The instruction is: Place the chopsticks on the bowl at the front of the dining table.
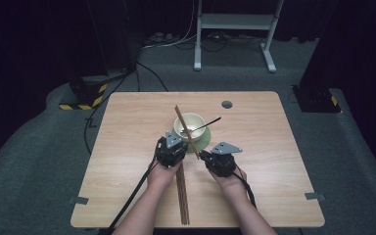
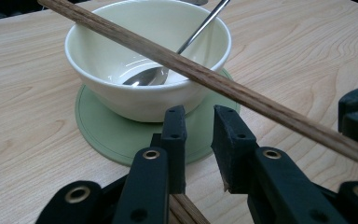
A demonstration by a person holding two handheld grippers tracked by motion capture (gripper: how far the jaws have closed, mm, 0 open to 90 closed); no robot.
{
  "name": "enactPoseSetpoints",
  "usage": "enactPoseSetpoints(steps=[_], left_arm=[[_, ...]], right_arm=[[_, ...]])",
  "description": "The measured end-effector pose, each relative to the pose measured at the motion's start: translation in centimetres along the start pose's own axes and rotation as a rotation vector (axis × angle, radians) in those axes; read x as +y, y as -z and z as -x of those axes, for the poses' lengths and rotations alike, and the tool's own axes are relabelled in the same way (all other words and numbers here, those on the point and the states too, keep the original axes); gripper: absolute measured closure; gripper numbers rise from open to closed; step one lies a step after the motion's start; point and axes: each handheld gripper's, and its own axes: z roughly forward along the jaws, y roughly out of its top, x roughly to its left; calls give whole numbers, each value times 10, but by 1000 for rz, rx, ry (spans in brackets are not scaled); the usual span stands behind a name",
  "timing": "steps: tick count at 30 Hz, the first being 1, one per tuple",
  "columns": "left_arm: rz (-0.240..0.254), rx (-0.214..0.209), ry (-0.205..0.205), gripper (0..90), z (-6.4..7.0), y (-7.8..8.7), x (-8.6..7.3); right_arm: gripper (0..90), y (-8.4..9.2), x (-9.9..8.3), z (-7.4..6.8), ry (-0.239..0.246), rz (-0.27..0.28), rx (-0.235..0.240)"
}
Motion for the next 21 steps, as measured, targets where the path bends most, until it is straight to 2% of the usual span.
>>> enactPoseSetpoints(steps=[10,14,15,21], left_arm=[[19,5,-4,743,0,-1,2],[22,9,9,744,1,-2,4],[18,6,-8,743,0,-2,5],[19,9,-7,744,1,-3,7]], right_arm=[[827,-6,4,-9,10,0,19],[827,-7,4,-9,18,2,21],[827,-7,4,-9,16,3,23],[827,-7,5,-8,13,6,27]])
